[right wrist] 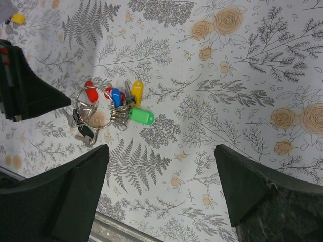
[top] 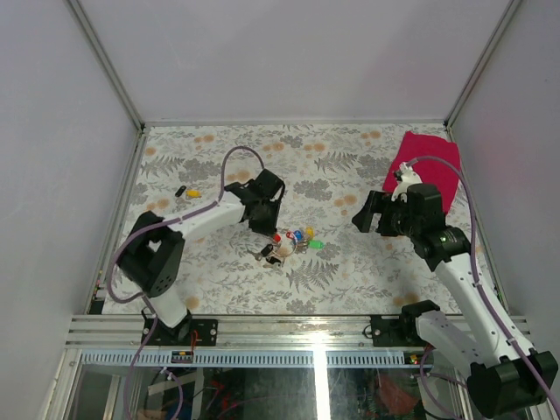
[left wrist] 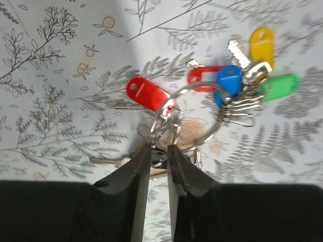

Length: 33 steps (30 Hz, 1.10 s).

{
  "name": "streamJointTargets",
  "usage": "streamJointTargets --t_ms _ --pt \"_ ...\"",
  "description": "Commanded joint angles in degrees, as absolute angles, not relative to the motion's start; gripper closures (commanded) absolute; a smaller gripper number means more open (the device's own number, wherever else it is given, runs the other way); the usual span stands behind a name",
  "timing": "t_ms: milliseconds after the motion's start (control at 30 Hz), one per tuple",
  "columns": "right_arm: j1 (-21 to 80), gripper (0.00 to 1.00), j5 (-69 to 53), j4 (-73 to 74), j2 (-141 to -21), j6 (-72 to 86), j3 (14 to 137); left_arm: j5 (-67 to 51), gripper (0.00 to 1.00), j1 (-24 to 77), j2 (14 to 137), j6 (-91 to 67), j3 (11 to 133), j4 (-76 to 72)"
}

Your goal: Put the keys on the keyring

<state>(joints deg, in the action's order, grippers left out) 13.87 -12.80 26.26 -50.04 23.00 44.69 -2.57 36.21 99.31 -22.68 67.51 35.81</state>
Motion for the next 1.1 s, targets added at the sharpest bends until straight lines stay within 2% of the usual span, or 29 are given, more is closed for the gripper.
streamJointTargets --t_ms 0,167,267,467,567,867,1067 --pt "13.54 0.06 -10.51 24.92 -47.36 23.87 44.67 0.46 0.74 37.05 91.52 -27.34 66.82 32.06" --pt "13.54 0.01 -10.34 26.09 -46.22 24.64 44.89 1.34 0.52 37.26 82.74 -29.74 67.42 33.00" --pt "13.54 0.00 -13.22 25.32 -46.33 24.76 44.70 0.56 0.45 37.31 77.59 -31.96 69.32 34.50" --pt "13.54 0.02 -18.25 22.63 -51.43 26.45 43.34 1.12 0.12 37.18 69.39 -39.53 77.32 39.29" --pt "14.97 0.03 -18.11 20.79 -54.62 28.09 42.70 2.16 0.00 37.19 68.74 -43.70 83.78 43.07" --pt "30.62 0.03 -7.86 12.96 -65.69 35.03 45.72 -0.14 0.00 37.20 74.49 -48.51 102.57 49.57" --pt "40.32 0.06 -3.15 8.78 -72.59 38.52 48.47 -2.00 0.00 36.94 76.43 -49.85 104.36 48.36"
